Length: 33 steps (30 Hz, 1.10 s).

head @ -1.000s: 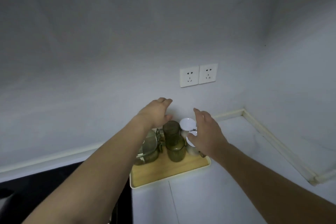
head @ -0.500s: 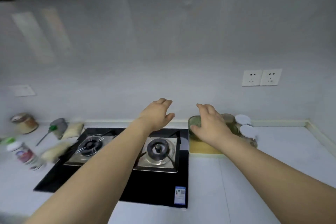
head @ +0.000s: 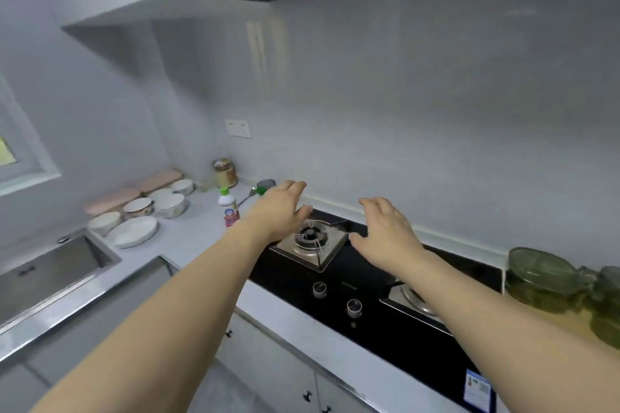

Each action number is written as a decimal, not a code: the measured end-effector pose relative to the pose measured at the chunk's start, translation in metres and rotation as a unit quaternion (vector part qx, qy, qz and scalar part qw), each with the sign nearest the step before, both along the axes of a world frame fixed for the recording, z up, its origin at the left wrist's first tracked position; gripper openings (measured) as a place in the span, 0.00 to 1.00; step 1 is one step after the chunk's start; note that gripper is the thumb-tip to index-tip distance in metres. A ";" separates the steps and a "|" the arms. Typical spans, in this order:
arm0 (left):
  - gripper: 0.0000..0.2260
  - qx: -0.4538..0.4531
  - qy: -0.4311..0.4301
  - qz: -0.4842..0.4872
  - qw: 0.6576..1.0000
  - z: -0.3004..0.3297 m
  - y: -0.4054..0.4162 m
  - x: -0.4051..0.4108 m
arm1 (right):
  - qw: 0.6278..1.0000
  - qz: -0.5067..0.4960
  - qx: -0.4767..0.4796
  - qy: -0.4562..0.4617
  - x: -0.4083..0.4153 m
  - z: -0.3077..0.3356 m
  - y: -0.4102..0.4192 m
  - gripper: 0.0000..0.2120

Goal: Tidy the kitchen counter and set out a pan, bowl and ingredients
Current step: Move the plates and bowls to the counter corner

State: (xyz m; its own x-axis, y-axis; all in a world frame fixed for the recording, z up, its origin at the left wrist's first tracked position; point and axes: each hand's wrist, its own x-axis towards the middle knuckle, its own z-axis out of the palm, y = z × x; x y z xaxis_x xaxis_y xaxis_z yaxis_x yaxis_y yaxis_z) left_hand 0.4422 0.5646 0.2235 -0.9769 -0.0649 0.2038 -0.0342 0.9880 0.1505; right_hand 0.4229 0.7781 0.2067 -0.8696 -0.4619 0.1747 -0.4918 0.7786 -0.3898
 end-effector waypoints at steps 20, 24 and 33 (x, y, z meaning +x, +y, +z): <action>0.24 0.046 -0.032 0.189 0.980 -0.024 -0.400 0.105 | 0.989 0.147 0.023 -0.008 0.024 -0.015 -0.410 0.32; 0.24 0.054 -0.026 0.196 0.979 -0.031 -0.430 0.111 | 0.986 0.160 0.034 -0.006 0.025 -0.014 -0.439 0.31; 0.25 0.060 -0.049 0.215 0.974 -0.064 -0.487 0.096 | 0.980 0.188 0.055 -0.026 -0.007 -0.037 -0.509 0.31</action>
